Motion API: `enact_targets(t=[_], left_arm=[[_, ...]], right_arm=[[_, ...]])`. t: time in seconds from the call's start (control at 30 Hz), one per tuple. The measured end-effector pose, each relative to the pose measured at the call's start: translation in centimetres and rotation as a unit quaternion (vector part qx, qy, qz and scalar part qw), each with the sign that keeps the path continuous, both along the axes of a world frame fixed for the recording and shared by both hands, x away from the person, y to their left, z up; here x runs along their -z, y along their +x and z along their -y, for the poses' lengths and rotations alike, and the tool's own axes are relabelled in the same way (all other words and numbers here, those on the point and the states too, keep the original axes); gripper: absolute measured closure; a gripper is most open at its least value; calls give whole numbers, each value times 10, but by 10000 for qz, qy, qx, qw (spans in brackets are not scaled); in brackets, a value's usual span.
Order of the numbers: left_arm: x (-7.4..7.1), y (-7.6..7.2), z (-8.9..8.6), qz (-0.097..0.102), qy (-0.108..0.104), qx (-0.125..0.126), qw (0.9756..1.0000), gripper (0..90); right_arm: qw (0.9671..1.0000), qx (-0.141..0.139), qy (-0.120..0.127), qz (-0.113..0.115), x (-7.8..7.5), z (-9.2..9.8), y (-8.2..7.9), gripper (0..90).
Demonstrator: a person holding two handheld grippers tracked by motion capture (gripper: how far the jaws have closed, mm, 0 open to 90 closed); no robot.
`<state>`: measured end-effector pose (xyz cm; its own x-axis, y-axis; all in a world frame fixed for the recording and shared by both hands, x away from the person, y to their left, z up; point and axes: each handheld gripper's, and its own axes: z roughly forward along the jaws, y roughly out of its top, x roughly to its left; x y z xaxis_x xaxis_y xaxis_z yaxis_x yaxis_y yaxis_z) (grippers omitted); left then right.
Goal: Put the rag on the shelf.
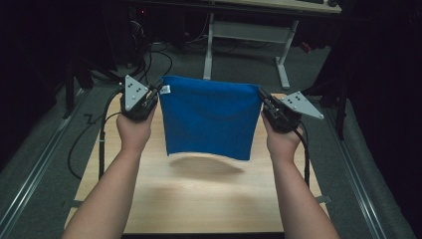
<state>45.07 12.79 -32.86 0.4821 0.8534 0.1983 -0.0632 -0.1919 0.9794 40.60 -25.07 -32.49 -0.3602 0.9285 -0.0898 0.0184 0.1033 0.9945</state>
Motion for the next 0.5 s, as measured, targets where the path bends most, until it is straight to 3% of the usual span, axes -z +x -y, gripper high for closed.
enact_targets(t=[0.3, 0.5], left_arm=[[-4, 31, 9, -96, 93, -8, 9999, 891], [-8, 41, 13, -91, 219, -40, 9997, 890]], right_arm=[[9997, 195, -96, -120, -4, 4, 28, 882], [9994, 276, -75, -211, -6, 6, 43, 882]])
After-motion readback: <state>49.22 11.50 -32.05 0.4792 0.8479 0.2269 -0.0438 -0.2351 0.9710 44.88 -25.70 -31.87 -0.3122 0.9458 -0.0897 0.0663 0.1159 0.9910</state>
